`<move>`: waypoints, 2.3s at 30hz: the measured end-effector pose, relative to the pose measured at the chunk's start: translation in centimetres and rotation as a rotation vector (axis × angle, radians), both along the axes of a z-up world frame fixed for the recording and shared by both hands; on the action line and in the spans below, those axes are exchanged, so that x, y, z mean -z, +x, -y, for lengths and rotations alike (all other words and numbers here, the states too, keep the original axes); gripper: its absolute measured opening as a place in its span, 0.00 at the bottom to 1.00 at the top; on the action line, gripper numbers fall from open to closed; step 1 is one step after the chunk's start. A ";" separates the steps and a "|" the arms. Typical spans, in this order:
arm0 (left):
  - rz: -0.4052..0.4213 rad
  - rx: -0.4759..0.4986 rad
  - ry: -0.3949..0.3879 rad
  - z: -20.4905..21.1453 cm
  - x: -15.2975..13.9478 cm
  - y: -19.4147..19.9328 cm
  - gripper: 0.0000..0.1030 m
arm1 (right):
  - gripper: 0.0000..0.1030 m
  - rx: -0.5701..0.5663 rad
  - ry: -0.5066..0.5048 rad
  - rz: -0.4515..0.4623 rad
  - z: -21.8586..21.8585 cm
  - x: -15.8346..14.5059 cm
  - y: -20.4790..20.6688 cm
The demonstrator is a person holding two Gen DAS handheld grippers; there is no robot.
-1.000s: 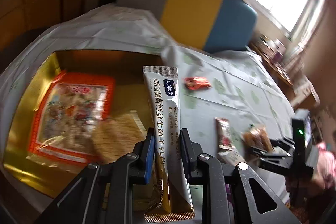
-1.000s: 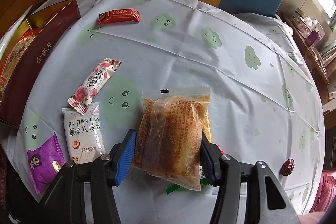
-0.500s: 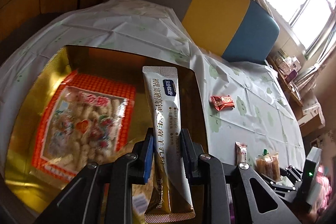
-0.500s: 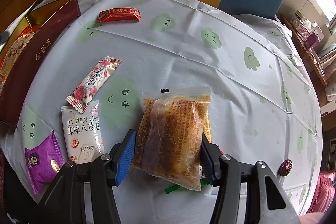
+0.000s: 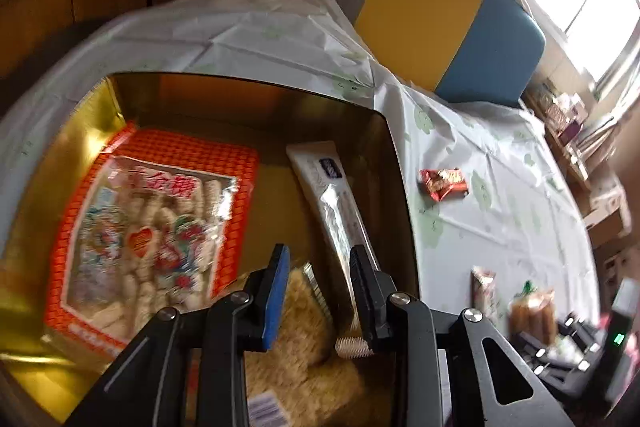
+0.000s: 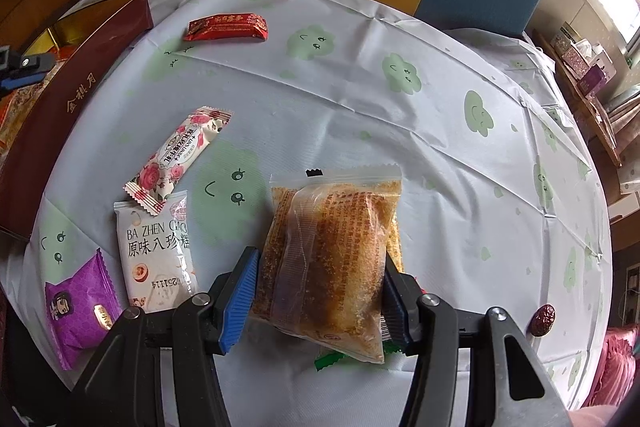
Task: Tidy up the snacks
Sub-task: 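Carry the stick pack into the gold tray and release with left while right holds bread, then withdraw the left gripper from the tray while the right gripper holds the bread pack, then carry the clear bread pack into the gold tray and open the right gripper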
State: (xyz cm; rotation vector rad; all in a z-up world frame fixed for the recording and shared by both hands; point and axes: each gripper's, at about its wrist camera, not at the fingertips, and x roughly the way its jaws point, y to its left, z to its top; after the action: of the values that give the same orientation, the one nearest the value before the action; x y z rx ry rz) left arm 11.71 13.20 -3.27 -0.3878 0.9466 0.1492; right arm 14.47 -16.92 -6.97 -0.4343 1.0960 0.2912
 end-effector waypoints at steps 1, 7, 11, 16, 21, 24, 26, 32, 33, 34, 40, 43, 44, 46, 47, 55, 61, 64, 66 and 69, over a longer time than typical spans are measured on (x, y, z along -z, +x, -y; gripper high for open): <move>0.003 0.000 0.010 0.1 -0.1 -0.5 0.31 | 0.56 0.000 -0.001 0.000 0.0 0.0 0.0; 0.024 0.002 0.082 1.3 -1.2 -4.2 0.31 | 0.56 0.000 -0.001 0.001 0.0 0.0 0.0; 0.039 0.005 0.104 1.9 -1.8 -5.9 0.31 | 0.56 0.003 -0.001 0.004 0.0 0.0 -0.1; 0.046 0.043 0.129 3.0 -2.1 -7.3 0.31 | 0.56 0.007 0.001 0.007 0.0 0.0 -0.1; 0.045 0.077 0.138 4.1 -2.2 -8.2 0.31 | 0.56 0.011 0.007 0.006 0.1 0.0 0.0; 0.047 0.098 0.147 4.7 -2.3 -8.7 0.31 | 0.56 0.009 0.007 0.008 0.1 0.0 0.0; 0.054 0.111 0.152 5.0 -2.5 -8.8 0.31 | 0.55 0.009 0.008 0.010 0.1 0.0 0.0; 0.074 0.182 0.175 6.8 -2.8 -9.6 0.31 | 0.54 0.006 0.005 0.016 0.1 0.0 -0.2; 0.078 0.198 0.176 7.2 -2.8 -9.8 0.31 | 0.54 0.006 0.006 0.016 0.1 0.0 -0.2; 0.080 0.215 0.179 7.5 -2.8 -9.9 0.31 | 0.54 0.006 0.005 0.016 0.1 0.0 -0.2; 0.109 0.349 0.193 9.7 -2.7 -10.8 0.31 | 0.54 0.004 -0.002 0.017 0.1 0.0 -0.2; 0.113 0.448 0.166 10.9 -2.2 -11.2 0.31 | 0.54 0.003 -0.001 0.017 0.1 0.0 -0.2; 0.106 0.492 0.164 11.5 -1.8 -11.4 0.31 | 0.54 0.004 -0.001 0.017 0.1 0.0 -0.2; 0.096 0.554 0.165 12.4 -1.2 -11.9 0.31 | 0.54 0.003 0.000 0.017 0.1 0.0 -0.2; 0.093 0.586 0.169 12.9 -0.9 -12.2 0.31 | 0.54 0.004 0.001 0.017 0.1 0.0 -0.2; 0.038 0.654 0.160 14.0 1.6 -12.4 0.31 | 0.53 0.012 0.029 0.010 0.2 -0.2 0.1; 0.009 0.644 0.134 13.6 3.0 -12.1 0.31 | 0.53 0.030 0.112 0.014 0.8 -1.2 0.3; 0.001 0.631 0.110 13.3 3.7 -12.0 0.31 | 0.53 0.045 0.129 -0.003 0.9 -1.2 0.5; 0.010 0.629 0.103 13.2 3.7 -12.0 0.31 | 0.53 0.046 0.132 -0.012 0.9 -1.1 0.5; 0.018 0.621 0.080 12.9 3.8 -11.9 0.31 | 0.53 0.055 0.170 -0.029 0.8 -1.4 0.5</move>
State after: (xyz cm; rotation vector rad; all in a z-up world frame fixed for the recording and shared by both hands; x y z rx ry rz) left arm -0.23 0.31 -7.10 -0.0100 1.0004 -0.3811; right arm 14.94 -17.72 -5.61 -0.2485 1.0994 0.3398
